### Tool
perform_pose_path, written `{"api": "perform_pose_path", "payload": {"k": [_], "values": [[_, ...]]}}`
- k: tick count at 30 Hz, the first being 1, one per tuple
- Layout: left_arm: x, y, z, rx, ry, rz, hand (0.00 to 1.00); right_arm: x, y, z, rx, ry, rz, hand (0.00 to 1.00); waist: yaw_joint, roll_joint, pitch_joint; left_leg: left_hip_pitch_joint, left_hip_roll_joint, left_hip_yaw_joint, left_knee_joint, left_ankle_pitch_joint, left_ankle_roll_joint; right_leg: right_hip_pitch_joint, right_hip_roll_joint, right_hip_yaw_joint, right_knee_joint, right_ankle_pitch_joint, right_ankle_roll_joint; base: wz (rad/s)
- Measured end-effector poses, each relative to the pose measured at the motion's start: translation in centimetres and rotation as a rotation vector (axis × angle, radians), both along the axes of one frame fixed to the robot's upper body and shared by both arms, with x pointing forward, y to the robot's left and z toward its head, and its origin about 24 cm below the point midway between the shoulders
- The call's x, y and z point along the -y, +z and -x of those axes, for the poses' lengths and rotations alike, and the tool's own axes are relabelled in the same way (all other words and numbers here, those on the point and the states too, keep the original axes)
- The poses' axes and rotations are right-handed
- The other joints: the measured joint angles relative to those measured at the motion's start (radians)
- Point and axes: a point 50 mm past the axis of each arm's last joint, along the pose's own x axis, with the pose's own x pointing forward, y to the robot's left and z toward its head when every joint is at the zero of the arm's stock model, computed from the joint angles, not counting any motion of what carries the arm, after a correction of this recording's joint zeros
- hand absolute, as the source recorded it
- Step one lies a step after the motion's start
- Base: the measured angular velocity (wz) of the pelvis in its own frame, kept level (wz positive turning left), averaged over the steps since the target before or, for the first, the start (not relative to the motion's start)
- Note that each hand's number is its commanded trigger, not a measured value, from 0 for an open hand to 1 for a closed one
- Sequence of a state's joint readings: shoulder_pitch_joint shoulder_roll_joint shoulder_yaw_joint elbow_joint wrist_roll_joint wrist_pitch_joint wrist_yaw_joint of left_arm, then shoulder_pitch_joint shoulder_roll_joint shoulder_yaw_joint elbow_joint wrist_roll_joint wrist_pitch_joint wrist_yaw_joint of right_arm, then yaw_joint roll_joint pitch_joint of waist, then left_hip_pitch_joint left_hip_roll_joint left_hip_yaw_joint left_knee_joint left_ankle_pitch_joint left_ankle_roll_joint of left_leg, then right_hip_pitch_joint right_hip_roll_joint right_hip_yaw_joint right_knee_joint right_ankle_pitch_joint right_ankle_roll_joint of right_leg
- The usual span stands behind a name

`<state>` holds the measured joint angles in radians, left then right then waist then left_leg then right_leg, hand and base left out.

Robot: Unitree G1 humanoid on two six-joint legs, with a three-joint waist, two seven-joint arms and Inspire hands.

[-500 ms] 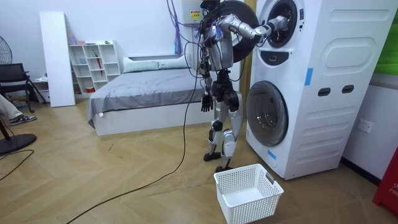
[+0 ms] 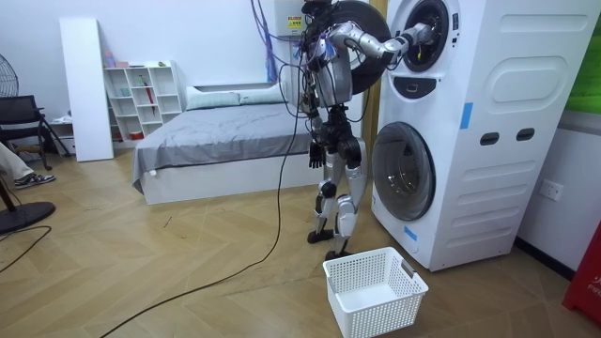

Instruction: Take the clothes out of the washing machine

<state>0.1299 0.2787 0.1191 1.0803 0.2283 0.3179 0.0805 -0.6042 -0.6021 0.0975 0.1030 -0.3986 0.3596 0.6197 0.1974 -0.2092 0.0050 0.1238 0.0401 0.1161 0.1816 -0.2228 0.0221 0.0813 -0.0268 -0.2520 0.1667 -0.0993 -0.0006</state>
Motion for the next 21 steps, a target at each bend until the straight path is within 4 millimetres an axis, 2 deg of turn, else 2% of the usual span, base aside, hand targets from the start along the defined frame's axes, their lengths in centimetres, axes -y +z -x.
{"api": "perform_pose_path", "payload": {"k": [2,5,7,9,13,16,18,19,21], "values": [[0.2,-0.1,0.1,-0.003,-0.003,-0.003,0.0,-0.5,0.7,0.2,0.032,0.019,0.025,1.0,-0.001,0.012,-0.0034,-0.006,0.0,0.011,-0.003,0.0,0.0,-0.011,0.001,0.005,0.001,0.001,-0.001,-0.17],[0.6,-0.3,0.2,-0.002,-0.001,-0.004,0.0,-1.5,1.9,0.8,0.1,0.054,0.071,1.0,-0.01,0.041,-0.0026,-0.006,-0.001,0.02,-0.01,0.001,0.001,-0.019,0.0,0.007,0.0,0.001,-0.002,-0.09],[0.8,-0.3,0.1,0.017,-0.001,0.004,0.0,-2.9,2.8,1.9,0.177,0.093,0.163,1.0,-0.012,0.056,-0.0061,-0.008,-0.001,0.037,-0.016,0.001,0.001,-0.033,0.006,0.029,0.002,0.001,-0.002,-0.19],[0.7,-0.3,0.2,0.037,0.004,0.001,0.0,-3.6,3.3,2.5,0.222,0.12,0.191,1.0,-0.022,0.058,-0.0049,-0.01,-0.001,0.047,-0.019,0.001,0.0,-0.043,0.009,0.04,0.003,0.001,-0.002,-0.15],[0.9,-0.4,0.0,0.082,0.02,0.013,0.0,-4.4,3.9,4.4,0.287,0.153,0.204,1.0,-0.042,0.054,-0.0106,-0.012,0.001,0.046,-0.02,0.001,0.0,-0.046,0.011,0.057,0.004,0.001,-0.002,0.03],[1.1,-0.6,1.1,0.07,0.064,0.013,0.0,-5.7,5.2,6.0,0.371,0.229,0.188,1.0,-0.07,0.055,-0.0102,-0.015,0.003,0.062,-0.019,0.0,0.002,-0.046,0.006,0.062,0.004,0.001,-0.002,-0.1],[1.2,-0.7,1.7,0.08,0.113,0.009,0.0,-5.9,6.1,7.7,0.441,0.253,0.176,1.0,-0.072,0.058,-0.0098,-0.01,0.002,0.077,-0.02,-0.002,0.004,-0.048,0.007,0.09,0.003,0.001,-0.001,-0.26],[1.3,-0.8,2.4,0.068,0.143,0.003,0.0,-5.8,6.3,8.8,0.47,0.269,0.164,1.0,-0.074,0.063,-0.0122,-0.005,0.002,0.087,-0.02,-0.003,0.005,-0.049,0.008,0.101,0.004,0.003,0.0,-0.28],[1.6,-0.9,3.4,0.052,0.167,0.001,0.0,-5.9,6.3,9.6,0.489,0.291,0.154,1.0,-0.084,0.073,-0.0162,0.007,0.002,0.103,-0.023,-0.003,0.006,-0.047,0.01,0.118,0.006,0.007,0.0,-0.27]]}}
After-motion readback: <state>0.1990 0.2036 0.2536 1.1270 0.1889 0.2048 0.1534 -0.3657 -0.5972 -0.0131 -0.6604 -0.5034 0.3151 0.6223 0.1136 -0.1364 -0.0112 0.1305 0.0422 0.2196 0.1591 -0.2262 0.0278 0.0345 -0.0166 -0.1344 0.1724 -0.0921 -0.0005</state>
